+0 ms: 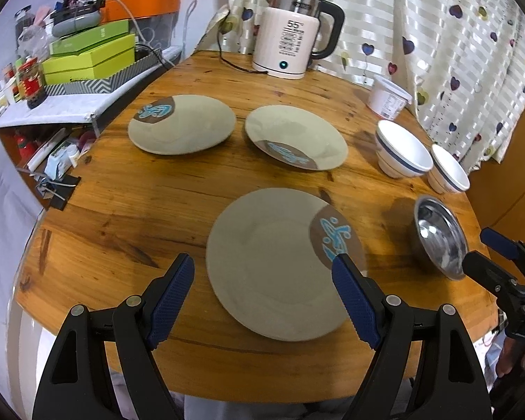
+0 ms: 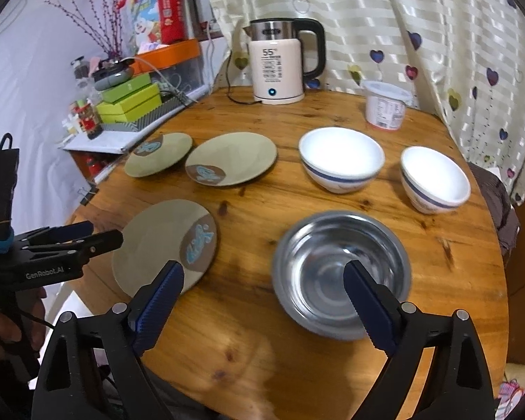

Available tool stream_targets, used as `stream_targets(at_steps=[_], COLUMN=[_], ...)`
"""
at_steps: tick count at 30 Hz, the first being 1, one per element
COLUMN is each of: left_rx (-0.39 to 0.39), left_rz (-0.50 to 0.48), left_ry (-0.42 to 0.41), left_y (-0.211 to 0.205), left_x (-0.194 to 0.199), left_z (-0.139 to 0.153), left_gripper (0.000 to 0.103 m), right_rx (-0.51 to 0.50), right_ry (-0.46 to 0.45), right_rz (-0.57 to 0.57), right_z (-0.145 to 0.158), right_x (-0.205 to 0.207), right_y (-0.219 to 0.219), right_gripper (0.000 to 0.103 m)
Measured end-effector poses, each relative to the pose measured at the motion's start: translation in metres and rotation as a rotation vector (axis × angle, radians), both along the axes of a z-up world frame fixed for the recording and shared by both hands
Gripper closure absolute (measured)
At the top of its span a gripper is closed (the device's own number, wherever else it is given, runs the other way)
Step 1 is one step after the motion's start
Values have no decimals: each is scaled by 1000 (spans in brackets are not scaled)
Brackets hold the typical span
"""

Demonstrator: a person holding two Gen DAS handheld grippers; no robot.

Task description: Organize plates and bowls

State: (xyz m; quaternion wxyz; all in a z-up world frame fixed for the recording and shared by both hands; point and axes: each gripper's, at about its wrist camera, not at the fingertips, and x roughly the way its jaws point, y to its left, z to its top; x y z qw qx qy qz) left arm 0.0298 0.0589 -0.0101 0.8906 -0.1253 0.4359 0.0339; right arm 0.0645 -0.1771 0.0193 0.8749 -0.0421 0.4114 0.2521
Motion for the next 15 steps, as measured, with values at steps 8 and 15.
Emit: stream_targets(at_steps=[8, 15], left_rx=[-19, -18], left_rz=[62, 115], left_ry=[-12, -20], left_y=[31, 57], left_x=[7, 13], left_z=[0, 0], left_gripper=[22, 22], right_rx=[-16, -6], right_ry=[-8, -4], right_rz=[71, 131], right_z=[6, 10], right_x=[16, 31], right_y=[36, 69], right_gripper=[16, 21])
